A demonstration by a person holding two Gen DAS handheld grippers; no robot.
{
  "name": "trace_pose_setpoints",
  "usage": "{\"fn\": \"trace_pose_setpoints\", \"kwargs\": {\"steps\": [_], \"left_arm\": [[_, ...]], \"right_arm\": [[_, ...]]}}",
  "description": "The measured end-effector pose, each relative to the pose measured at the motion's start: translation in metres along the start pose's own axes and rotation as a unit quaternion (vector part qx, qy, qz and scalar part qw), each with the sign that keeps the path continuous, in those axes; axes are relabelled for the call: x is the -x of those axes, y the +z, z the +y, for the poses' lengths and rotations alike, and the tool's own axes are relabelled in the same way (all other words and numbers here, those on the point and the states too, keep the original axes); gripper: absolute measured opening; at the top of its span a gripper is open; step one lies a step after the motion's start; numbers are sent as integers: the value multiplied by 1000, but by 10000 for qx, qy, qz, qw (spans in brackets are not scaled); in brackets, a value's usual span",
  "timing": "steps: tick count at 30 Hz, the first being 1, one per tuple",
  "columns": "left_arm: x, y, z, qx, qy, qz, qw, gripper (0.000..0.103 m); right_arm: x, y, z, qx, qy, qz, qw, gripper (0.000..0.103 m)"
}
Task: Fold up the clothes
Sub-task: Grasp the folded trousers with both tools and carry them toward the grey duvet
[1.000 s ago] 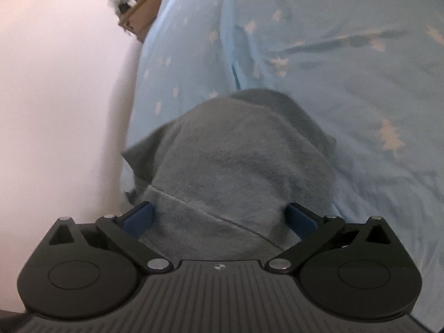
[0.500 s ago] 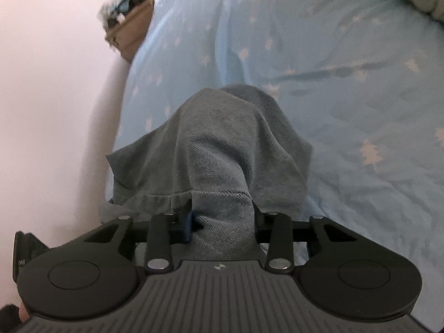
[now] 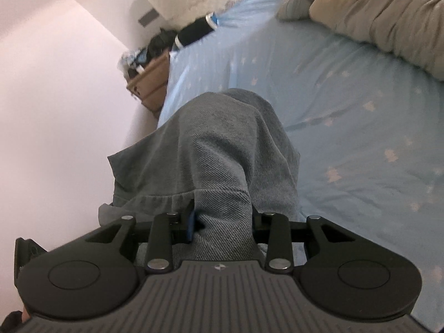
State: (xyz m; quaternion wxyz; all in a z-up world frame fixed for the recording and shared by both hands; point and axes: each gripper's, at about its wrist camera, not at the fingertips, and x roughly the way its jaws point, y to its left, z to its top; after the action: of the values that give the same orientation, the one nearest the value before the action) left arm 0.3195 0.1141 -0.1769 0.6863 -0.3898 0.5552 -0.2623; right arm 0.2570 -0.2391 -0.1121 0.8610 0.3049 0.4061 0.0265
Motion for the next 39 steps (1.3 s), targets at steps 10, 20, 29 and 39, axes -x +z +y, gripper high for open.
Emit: {"fn": "trace_pose_setpoints", "kwargs": {"steps": [10, 20, 29, 39], "left_arm": [[-6, -100, -75, -37, 34, -582, 9983, 32], [-32, -149, -131, -55, -230, -505, 9984, 32], [-88, -145, -188, -241, -555, -248, 9979, 32], [-196, -203, -302, -665, -476, -679, 9943, 33]], "right_arm": [[84, 5, -41, 267, 414, -127, 9987, 36], [148, 17, -83, 328, 425, -291, 9981, 36], [189, 55, -111, 372, 191, -763, 9962, 36], [237, 139, -227, 393, 710, -1089, 9907, 36]]}}
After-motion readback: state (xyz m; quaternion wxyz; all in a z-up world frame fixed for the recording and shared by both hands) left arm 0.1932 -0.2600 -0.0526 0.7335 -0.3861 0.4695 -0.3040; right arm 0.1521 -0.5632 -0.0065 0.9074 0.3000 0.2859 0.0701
